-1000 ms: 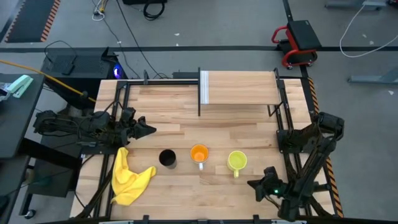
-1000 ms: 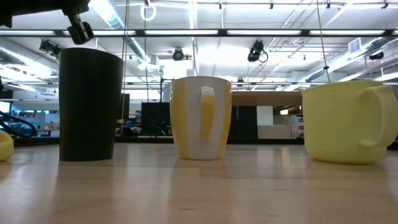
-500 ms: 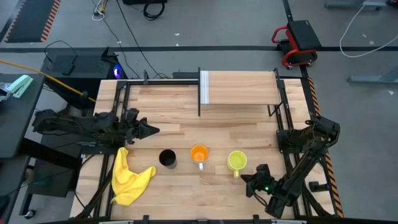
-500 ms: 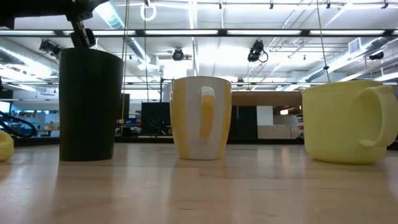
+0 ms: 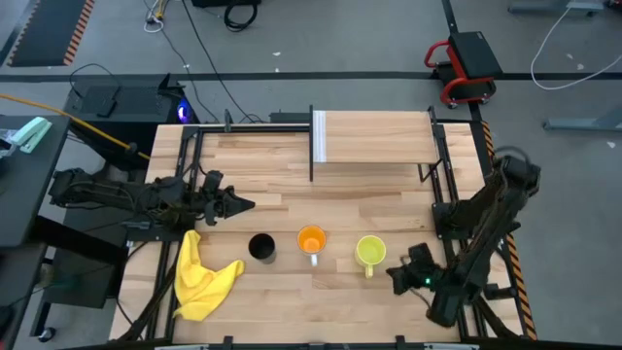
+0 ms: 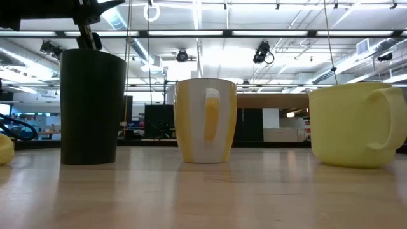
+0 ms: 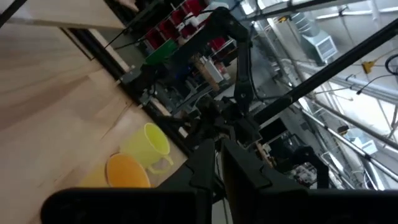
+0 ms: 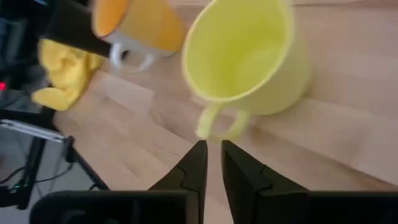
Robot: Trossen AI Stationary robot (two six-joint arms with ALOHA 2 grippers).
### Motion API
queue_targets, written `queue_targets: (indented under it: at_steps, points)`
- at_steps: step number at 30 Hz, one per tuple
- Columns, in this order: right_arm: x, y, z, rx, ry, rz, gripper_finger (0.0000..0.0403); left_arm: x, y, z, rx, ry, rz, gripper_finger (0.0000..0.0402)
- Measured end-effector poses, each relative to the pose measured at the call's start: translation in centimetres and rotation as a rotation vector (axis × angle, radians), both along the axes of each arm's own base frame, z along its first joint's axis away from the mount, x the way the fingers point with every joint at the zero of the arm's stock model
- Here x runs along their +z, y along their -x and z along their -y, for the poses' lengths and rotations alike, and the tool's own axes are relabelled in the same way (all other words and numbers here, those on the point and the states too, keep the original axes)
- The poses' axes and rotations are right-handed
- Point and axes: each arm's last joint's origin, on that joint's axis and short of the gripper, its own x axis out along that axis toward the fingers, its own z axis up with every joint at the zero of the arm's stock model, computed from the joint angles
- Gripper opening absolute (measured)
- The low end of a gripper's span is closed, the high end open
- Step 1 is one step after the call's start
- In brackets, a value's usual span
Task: Stack small to large cups/mugs on shelf
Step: Put the yellow mug on the shelf
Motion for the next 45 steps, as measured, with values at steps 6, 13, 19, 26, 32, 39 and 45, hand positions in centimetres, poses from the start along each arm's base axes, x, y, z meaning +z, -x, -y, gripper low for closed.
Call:
queue_targets:
  at_steps: [6,13,19,26,32,39,45]
  points:
    - [4.6,0.1,4.6,0.084,0.004,-0.097,0.0042,0.2,0.0,0.0,0.008,-0.023,0.016,0.0039]
    - [7.4,-0.1,8.6,0.198,0.015,-0.151,0.0037,0.2,0.0,0.0,0.008,-0.026,0.016,0.0032]
    - [8.2,-0.4,10.0,0.257,0.032,-0.15,0.0042,0.1,0.0,0.0,0.01,-0.05,0.016,0.004]
    - [6.5,-2.4,10.3,0.292,-0.028,-0.314,0.0046,0.1,0.0,0.0,0.01,-0.052,0.01,0.0034]
    - [4.7,-4.1,10.2,0.305,0.0,-0.418,0.0082,0.0,0.0,0.0,0.009,-0.054,0.003,0.0031]
    - [3.2,-5.1,9.8,0.296,-0.017,-0.494,0.0132,0.0,0.0,0.0,0.009,-0.055,0.001,0.0039]
    - [2.5,-6.0,9.3,0.298,-0.025,-0.474,0.0136,-0.3,0.0,0.0,0.008,-0.059,-0.029,0.0033]
